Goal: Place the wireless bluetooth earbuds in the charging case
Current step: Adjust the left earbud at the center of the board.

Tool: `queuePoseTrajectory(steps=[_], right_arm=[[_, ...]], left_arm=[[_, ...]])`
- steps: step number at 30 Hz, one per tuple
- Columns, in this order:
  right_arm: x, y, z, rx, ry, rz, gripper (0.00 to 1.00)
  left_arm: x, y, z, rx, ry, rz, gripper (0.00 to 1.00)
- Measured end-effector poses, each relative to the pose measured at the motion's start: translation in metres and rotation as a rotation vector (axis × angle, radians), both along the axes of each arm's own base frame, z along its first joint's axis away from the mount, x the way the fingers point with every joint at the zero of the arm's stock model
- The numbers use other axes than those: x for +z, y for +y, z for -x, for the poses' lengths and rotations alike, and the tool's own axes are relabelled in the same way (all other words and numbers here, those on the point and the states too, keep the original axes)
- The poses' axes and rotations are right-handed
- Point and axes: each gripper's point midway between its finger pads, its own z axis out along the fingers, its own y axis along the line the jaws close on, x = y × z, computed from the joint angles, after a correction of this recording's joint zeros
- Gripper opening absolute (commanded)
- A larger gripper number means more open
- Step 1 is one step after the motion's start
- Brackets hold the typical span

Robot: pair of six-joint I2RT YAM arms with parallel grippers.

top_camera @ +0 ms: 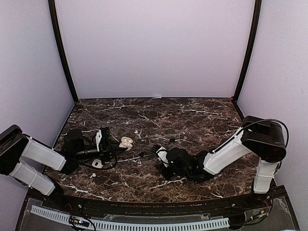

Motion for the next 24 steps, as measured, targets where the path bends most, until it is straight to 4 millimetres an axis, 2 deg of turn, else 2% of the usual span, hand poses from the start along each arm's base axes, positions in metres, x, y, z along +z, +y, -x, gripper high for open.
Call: queuePoseTrajectory(steps=[1,4,8,9,10,11,12,16,18,21,24], right_arm=[[0.001,-0.002,0.001,0.004,-0.003,0.006,0.60],[0.008,-0.008,0.005,0.025,-0.008,0.013,0.67],[0.032,-0.016,0.010,0.042,-0.036,-0.022,0.71],[0.039,-0.019,0.011,0.041,-0.048,-0.033,0.75],[0.046,-0.021,0.011,0.040,-0.061,-0.045,0.83],[0.052,-0.025,0.011,0.037,-0.080,-0.055,0.96],[0.057,-0.029,0.010,0.030,-0.097,-0.066,0.99],[0.068,-0.050,0.006,-0.029,-0.140,-0.095,0.99],[0.068,-0.053,0.001,-0.046,-0.114,-0.099,0.89],[0.070,-0.049,-0.009,-0.038,-0.066,-0.115,0.82],[0.063,-0.048,-0.008,0.014,-0.019,-0.135,0.72]], left_arm=[[0.000,0.000,0.000,0.000,0.000,0.000,0.13],[0.000,0.000,0.000,-0.001,0.000,0.001,0.13],[0.000,0.000,0.001,-0.002,0.006,0.003,0.13],[0.000,0.000,0.001,-0.003,0.008,0.004,0.13],[0.000,0.000,0.001,-0.004,0.009,0.005,0.13],[0.000,0.000,0.001,-0.004,0.011,0.006,0.13],[0.000,0.000,0.001,-0.004,0.013,0.006,0.13],[0.001,0.000,0.001,-0.003,0.018,0.009,0.13],[0.002,0.000,0.001,-0.002,0.016,0.012,0.13],[0.004,0.000,0.001,-0.002,0.015,0.016,0.13],[0.005,0.000,0.001,-0.001,0.015,0.018,0.13]])
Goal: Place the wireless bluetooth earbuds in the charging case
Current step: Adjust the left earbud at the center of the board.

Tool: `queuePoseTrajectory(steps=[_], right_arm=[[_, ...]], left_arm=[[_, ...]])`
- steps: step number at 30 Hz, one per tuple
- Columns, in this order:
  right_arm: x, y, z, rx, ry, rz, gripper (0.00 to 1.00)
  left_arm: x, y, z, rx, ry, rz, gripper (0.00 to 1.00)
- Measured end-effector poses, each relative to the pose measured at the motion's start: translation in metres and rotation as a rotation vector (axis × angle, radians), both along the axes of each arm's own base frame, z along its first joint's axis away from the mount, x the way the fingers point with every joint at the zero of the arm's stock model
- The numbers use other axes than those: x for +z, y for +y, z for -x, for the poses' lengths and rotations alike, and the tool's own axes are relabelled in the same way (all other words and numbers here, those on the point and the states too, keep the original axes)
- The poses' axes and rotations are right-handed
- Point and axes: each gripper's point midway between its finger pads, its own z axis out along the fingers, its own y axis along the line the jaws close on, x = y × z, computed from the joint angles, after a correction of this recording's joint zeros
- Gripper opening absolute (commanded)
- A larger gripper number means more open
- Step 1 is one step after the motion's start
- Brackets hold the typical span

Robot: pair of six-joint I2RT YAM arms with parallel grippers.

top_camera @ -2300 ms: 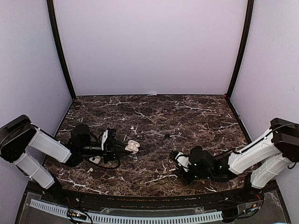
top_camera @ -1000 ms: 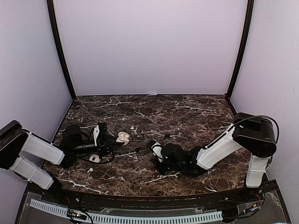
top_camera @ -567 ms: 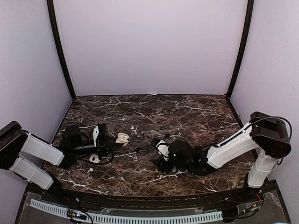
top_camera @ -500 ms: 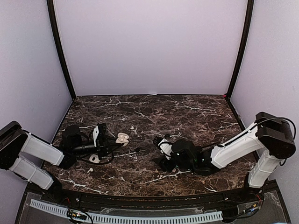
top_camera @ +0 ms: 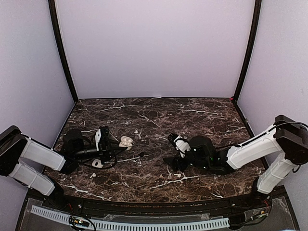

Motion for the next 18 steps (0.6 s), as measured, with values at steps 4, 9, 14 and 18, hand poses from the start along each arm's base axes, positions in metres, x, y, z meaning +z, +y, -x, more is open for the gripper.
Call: queuePoseTrajectory(steps=[4,9,14,18], right_arm=[[-0.027,-0.014,0.016,0.082,0.093,0.006,0.65],[-0.053,-0.037,0.042,0.150,0.194,0.004,0.62],[-0.057,-0.043,0.061,0.196,0.249,-0.038,0.57],[-0.054,-0.041,0.064,0.208,0.257,-0.066,0.52]], left_arm=[[0.000,0.000,0.001,0.000,0.004,-0.001,0.13],[-0.001,0.001,0.001,0.000,0.012,-0.005,0.13],[0.003,-0.002,0.001,-0.012,0.005,0.002,0.13],[0.004,-0.003,0.001,-0.023,0.008,0.005,0.13]])
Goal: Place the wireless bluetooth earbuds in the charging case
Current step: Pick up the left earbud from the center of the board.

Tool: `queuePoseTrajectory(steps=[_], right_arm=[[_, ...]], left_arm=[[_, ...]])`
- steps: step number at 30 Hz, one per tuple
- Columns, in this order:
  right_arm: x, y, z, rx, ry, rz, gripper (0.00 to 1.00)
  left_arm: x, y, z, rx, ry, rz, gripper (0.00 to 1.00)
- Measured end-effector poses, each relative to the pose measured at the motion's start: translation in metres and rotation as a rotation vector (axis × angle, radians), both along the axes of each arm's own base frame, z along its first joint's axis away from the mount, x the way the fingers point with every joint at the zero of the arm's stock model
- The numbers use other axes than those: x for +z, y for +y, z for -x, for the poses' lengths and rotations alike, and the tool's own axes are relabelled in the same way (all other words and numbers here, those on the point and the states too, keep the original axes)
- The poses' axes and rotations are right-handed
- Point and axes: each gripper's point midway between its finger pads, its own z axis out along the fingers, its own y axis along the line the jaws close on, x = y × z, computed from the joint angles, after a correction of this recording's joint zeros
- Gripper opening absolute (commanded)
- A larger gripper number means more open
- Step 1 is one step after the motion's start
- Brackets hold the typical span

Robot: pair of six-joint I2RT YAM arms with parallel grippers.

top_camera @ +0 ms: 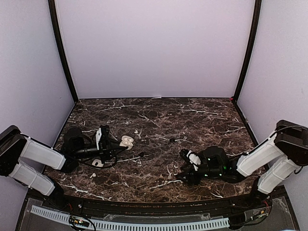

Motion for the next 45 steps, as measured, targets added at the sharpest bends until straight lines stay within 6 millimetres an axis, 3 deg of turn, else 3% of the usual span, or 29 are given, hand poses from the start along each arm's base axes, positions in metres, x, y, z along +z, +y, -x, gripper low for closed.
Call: queuePoseTrajectory(steps=[26,31,36,45], right_arm=[[-0.013,0.007,0.007,-0.013,-0.054,0.086,0.27],[-0.014,0.007,0.006,-0.026,-0.064,0.100,0.25],[-0.014,0.007,0.007,-0.029,-0.071,0.106,0.33],[-0.014,0.007,0.008,-0.039,-0.077,0.116,0.25]], left_arm=[[-0.006,-0.010,0.011,-0.110,0.042,0.003,0.13],[-0.006,-0.010,0.013,-0.123,0.045,0.005,0.13],[-0.005,-0.011,0.014,-0.132,0.048,0.008,0.13],[-0.006,-0.013,0.014,-0.145,0.055,0.008,0.13]])
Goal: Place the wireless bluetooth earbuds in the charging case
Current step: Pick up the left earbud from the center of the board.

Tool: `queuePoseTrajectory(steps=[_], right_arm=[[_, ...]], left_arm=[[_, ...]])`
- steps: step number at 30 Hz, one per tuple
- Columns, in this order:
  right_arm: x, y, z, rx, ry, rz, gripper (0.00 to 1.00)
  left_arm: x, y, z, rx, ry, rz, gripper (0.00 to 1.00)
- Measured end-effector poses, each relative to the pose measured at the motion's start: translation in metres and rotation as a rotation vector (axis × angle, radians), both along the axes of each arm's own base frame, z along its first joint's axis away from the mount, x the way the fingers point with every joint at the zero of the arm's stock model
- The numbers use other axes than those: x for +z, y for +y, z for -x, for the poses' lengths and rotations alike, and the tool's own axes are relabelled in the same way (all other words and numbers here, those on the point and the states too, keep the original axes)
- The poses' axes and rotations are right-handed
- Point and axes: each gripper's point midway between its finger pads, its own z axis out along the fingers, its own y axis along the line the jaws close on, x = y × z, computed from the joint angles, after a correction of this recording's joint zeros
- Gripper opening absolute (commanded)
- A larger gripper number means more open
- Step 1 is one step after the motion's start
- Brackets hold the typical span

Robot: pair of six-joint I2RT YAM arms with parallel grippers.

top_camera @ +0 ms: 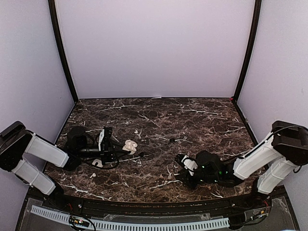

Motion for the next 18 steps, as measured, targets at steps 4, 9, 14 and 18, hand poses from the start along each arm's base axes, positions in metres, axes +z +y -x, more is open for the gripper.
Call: queuePoseTrajectory(steps=[4,9,14,18], right_arm=[[-0.0001,0.0000,-0.0002,-0.005,-0.004,0.006,0.22],[-0.0003,0.0003,-0.0002,-0.007,-0.016,0.017,0.16],[0.0007,-0.0003,0.0003,-0.010,-0.017,0.023,0.13],[0.0024,-0.0011,0.0031,-0.003,-0.018,0.029,0.12]], left_arm=[[-0.0005,-0.0001,0.0000,-0.001,0.002,-0.001,0.13],[-0.0012,-0.0007,0.0007,-0.008,0.006,-0.001,0.13],[-0.0017,-0.0033,0.0004,-0.026,0.016,0.001,0.13],[-0.0041,-0.0054,0.0016,-0.047,0.035,0.001,0.13]])
